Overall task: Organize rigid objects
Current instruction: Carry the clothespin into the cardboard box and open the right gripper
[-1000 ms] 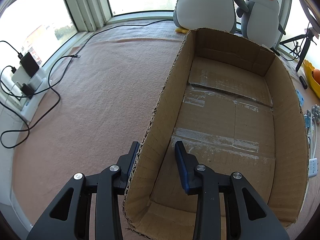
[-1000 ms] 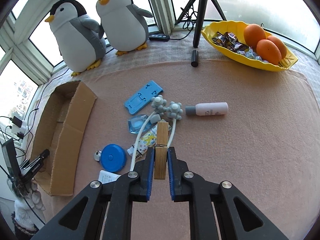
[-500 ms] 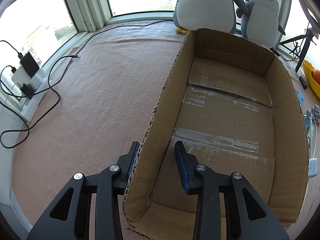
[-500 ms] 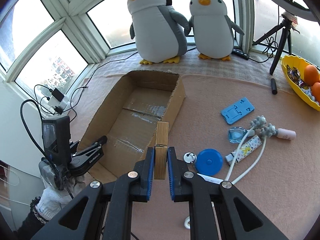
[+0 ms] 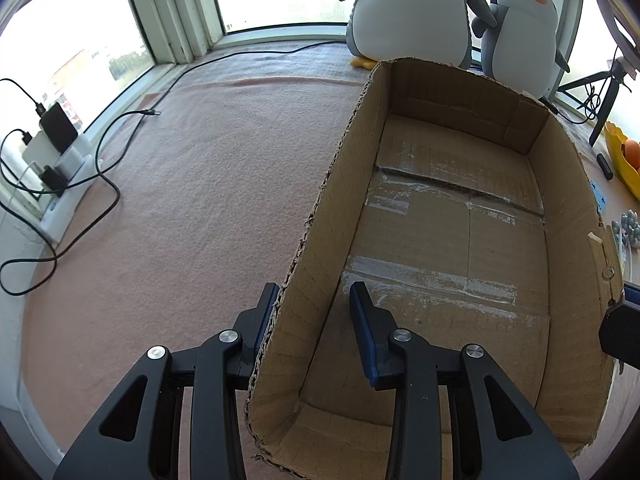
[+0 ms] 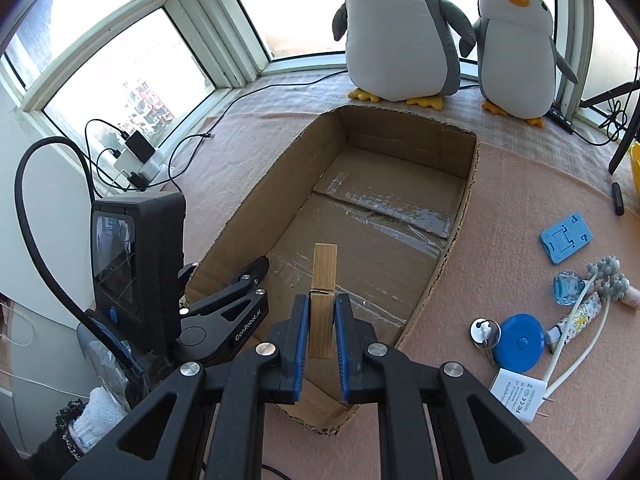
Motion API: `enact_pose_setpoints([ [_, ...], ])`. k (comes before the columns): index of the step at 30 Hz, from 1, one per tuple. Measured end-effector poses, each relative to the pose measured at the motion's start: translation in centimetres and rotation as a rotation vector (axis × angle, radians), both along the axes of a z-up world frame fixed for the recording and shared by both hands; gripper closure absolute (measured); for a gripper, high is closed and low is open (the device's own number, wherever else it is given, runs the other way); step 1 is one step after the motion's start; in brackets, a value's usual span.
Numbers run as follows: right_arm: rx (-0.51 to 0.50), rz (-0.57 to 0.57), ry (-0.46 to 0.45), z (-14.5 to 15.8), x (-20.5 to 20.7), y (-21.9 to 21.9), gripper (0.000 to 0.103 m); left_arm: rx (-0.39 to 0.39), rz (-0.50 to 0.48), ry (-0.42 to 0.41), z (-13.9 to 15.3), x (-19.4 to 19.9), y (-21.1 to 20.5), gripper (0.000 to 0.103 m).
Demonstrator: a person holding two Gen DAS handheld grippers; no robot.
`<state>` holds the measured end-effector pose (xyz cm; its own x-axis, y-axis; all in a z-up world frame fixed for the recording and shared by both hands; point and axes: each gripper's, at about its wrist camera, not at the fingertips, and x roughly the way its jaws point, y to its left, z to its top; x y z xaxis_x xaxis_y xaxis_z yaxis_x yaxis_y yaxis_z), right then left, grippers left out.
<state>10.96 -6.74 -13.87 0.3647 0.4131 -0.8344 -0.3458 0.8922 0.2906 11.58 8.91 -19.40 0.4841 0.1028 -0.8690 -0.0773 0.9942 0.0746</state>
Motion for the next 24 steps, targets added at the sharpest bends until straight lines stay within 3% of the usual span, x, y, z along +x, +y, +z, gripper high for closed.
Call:
enact_pose_setpoints([
  [5,-0.008,0.017,-0.004,-0.2,-0.1,0.5,0.090,0.002,-0.001,0.000,0.0,0.0,0.0,0.069],
  [9,-0.006,0.012,-0.015,0.1,-0.3,0.4,0.059,0.004,-0.003,-0.001,0.0,0.0,-0.1,0.068],
  [10,-0.004,0.008,-0.024,0.2,-0.3,0.3,0.055,0.005,-0.003,-0.002,0.0,0.0,-0.1,0.068],
  [24,0.094,0.048,-0.047,1.0,-1.9,-1.9,0.054,0.006,-0.003,-0.003,0.0,0.0,-0.1,0.068],
])
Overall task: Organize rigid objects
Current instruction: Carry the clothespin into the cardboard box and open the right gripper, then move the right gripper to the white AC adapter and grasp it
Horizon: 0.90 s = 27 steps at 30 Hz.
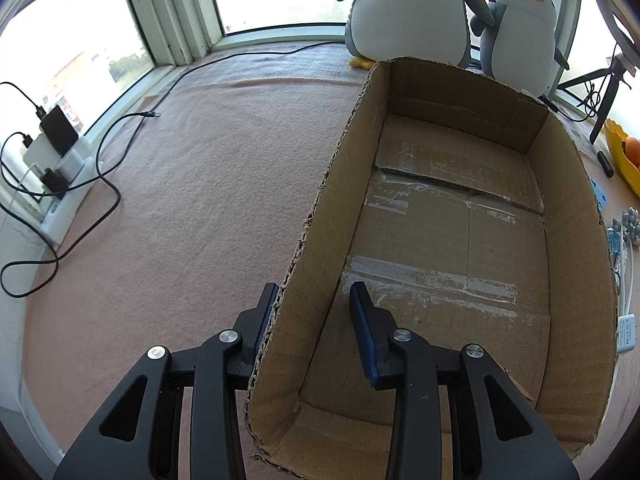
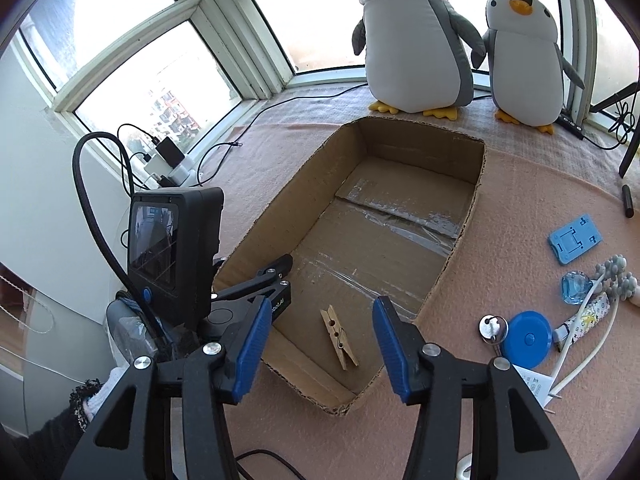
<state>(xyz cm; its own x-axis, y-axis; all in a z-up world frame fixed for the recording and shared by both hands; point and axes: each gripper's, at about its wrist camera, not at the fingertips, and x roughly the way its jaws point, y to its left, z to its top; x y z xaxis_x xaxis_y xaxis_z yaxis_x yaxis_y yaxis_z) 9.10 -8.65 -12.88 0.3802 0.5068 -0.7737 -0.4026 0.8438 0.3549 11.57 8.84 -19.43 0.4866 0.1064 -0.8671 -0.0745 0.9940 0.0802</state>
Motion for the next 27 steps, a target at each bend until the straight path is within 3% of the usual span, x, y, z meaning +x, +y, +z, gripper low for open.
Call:
enact_pose_setpoints([
  [8,0.000,0.047,-0.047,0.8,-1.4,-3.2,0.054,-0.006,0.001,0.003,0.0,0.0,0.1,0.068],
  [13,-0.102,0.109,-0.092,0.5,-2.4,-6.1,0.041,-0.007,0.002,0.003,0.0,-0.1,0.2,0.068],
  [20,-0.224,0.223,-0.080,-1.7,-2.6,-9.7,0.041,-0.007,0.003,0.006,-0.1,-0.1,0.4,0.068],
  [27,-0.313,0.289,-0.036,-4.1,-1.3,-10.1,0.041,-0.012,0.009,0.013,0.0,-0.1,0.5,0.068],
])
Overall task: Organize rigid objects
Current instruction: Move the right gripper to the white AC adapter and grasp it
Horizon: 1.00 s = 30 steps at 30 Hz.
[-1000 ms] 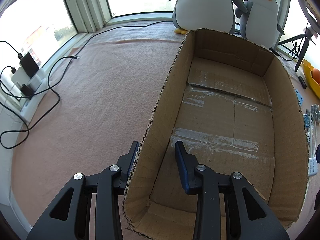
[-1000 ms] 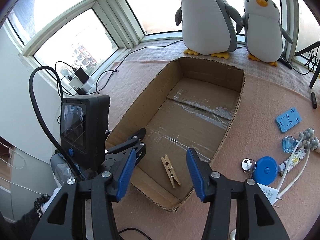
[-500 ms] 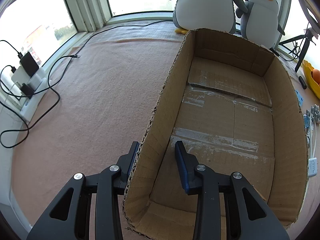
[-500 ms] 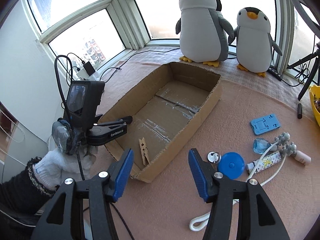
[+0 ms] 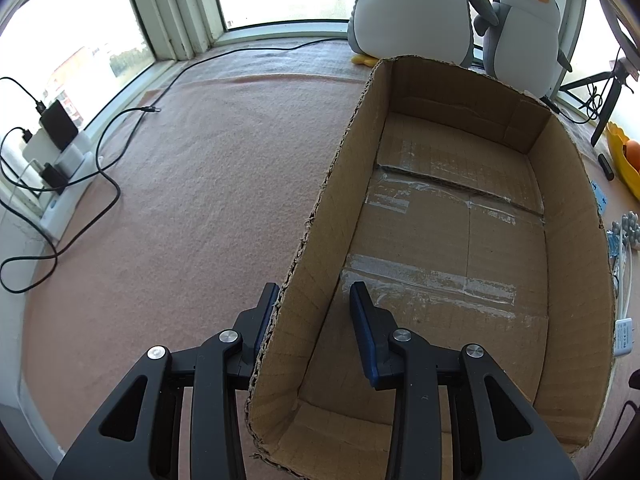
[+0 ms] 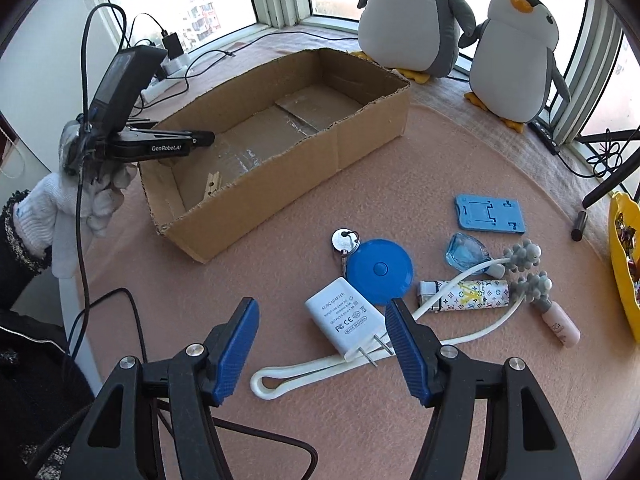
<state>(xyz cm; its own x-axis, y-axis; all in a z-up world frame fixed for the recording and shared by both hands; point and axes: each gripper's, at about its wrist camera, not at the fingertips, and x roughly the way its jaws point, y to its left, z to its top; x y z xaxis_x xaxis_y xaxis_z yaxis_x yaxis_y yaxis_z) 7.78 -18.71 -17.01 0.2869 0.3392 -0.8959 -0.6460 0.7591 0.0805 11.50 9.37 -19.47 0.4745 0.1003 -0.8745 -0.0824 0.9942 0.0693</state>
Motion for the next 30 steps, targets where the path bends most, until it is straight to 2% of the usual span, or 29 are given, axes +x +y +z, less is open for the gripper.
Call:
enact_pose_setpoints([
  [8,-0.074,0.052,0.021,-2.0,1.1,0.2,0.041,-0.011,0.006,0.003,-0.1,0.0,0.2,0.068],
  [22,-0.105,0.080,0.060,-3.7,2.4,0.7,0.042,-0.022,0.011,0.005,-0.1,0.0,0.3,0.068],
  [29,-0.122,0.088,0.075,-4.2,2.0,1.0,0.056,-0.023,0.012,0.005,-0.1,0.1,0.4,0.068],
  [30,-0.123,0.086,0.080,-4.3,2.0,1.0,0.062,-0.024,0.013,0.005,-0.1,0.1,0.4,0.068],
])
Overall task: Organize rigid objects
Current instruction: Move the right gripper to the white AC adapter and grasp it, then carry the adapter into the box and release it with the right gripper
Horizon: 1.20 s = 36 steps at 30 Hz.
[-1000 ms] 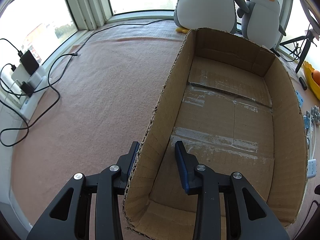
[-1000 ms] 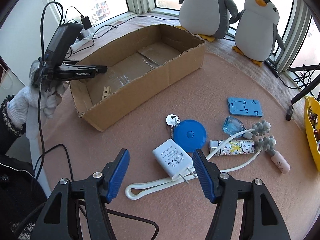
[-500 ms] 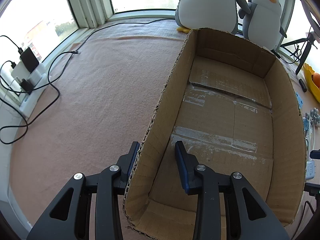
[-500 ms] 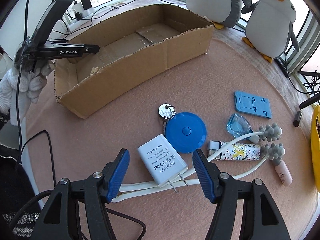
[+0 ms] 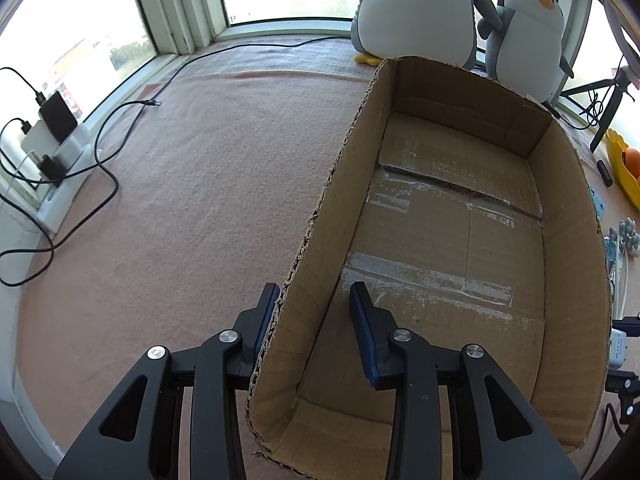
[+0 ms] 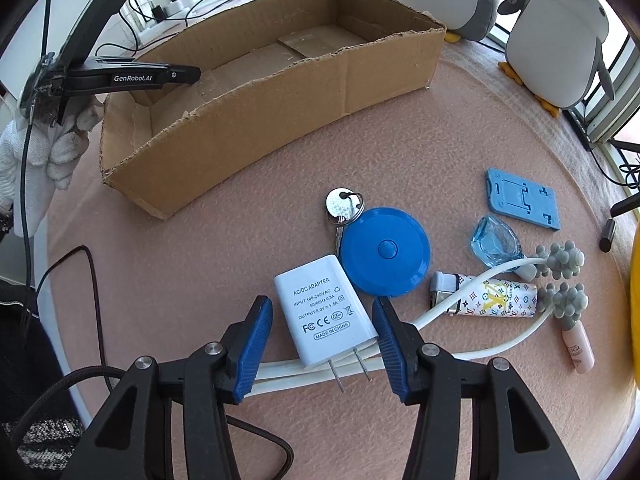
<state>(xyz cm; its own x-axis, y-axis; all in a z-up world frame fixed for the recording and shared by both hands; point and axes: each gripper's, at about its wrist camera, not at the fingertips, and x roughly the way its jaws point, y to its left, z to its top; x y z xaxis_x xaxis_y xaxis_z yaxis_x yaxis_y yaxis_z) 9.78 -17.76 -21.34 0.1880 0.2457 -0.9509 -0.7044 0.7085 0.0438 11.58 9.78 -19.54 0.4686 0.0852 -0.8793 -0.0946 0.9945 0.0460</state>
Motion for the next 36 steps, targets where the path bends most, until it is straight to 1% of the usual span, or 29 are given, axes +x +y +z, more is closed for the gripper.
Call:
enact_pose_setpoints([
  [1,-0.002,-0.002,0.004,-0.1,0.0,0.0,0.065,0.000,0.000,0.000,0.0,0.0,0.0,0.068],
  [3,-0.003,-0.006,0.014,-0.4,-0.1,0.0,0.067,0.002,-0.002,0.000,0.0,0.0,0.0,0.068],
  [6,-0.001,-0.016,0.006,-0.5,-0.3,0.0,0.068,0.002,-0.001,0.000,0.0,0.0,-0.1,0.068],
  [13,0.057,-0.077,0.004,0.2,-0.4,-0.9,0.071,0.001,-0.001,0.000,0.0,0.0,0.0,0.068],
  [23,0.133,-0.134,-0.004,0.8,-1.5,-1.1,0.071,0.002,-0.001,-0.001,0.0,0.0,-0.2,0.068],
  [28,0.193,-0.168,-0.030,2.6,-1.7,-0.9,0.071,0.000,-0.001,-0.003,0.0,0.1,-0.3,0.068],
  [36,0.292,-0.202,-0.109,7.4,-1.2,1.0,0.071,0.001,-0.003,-0.004,0.0,0.0,-0.3,0.068],
])
